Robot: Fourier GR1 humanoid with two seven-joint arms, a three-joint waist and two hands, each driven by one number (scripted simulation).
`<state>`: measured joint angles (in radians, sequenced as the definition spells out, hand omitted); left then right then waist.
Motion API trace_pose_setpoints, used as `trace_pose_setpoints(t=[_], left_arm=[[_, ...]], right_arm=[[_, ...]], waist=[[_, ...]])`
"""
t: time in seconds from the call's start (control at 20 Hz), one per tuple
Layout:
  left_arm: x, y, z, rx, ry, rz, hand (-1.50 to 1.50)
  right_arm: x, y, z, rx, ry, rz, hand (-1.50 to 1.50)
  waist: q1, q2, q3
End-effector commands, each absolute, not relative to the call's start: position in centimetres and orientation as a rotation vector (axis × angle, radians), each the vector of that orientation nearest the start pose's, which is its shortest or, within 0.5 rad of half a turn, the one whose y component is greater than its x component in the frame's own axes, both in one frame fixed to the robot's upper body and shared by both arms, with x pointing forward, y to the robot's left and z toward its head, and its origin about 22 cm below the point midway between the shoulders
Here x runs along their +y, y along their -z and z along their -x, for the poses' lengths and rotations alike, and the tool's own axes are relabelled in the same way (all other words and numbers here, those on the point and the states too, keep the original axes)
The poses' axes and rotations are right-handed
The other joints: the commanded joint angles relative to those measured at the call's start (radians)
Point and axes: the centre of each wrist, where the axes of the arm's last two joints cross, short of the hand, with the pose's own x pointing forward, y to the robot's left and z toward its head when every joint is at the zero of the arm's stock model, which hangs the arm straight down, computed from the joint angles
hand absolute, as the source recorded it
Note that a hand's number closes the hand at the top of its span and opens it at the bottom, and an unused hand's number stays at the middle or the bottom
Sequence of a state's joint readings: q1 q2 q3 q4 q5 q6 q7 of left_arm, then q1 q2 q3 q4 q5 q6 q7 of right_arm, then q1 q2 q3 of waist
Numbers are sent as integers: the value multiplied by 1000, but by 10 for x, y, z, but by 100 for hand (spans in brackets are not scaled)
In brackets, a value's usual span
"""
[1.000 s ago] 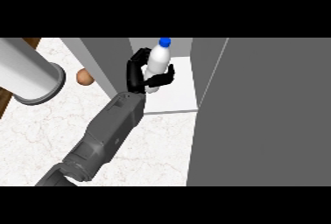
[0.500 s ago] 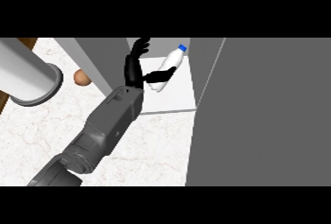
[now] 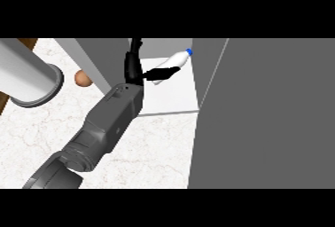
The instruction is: Pick up the bottled water, place it into the cabinet and close the cabinet
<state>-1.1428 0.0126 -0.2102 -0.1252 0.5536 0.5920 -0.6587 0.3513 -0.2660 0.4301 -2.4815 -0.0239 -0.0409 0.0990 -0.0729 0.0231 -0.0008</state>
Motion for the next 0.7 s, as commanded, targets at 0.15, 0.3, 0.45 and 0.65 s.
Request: trace_pose_setpoints(t=[0.15, 0.3, 0.45, 0.65], left_arm=[[100, -20, -424, -1808, 14, -273, -150], [94, -31, -428, -1874, -31, -180, -150], [82, -54, -435, -1914, -1, 18, -150], [90, -33, -425, -1899, -10, 136, -150]], right_arm=[[-204, -161, -99, -1954, -272, -310, -150], [-202, -157, -105, -1971, -252, -308, -150], [-205, -165, -98, -1974, -252, -287, -150], [-202, -168, -102, -1984, -286, -290, -150]], waist=[[13, -6, 0], [4, -1, 0], [16, -11, 0], [8, -10, 0]])
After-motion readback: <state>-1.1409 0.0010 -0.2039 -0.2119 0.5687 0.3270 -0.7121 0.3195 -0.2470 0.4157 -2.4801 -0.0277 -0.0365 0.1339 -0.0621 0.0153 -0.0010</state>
